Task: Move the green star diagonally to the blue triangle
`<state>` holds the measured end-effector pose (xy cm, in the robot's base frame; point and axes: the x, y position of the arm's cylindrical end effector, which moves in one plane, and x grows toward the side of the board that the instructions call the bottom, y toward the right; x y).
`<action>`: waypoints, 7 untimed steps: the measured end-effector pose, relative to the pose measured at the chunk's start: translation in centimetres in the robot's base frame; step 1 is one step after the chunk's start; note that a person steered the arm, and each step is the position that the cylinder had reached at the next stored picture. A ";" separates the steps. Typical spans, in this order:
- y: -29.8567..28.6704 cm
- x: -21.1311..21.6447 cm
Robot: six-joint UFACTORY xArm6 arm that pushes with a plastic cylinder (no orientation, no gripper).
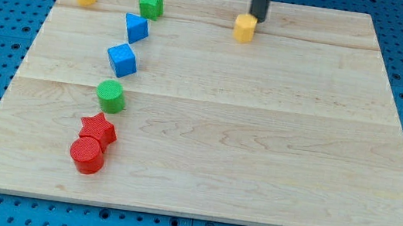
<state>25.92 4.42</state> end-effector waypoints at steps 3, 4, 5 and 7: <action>-5.3 0.0; -7.7 2.1; -10.7 2.4; -21.9 3.7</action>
<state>29.63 -17.51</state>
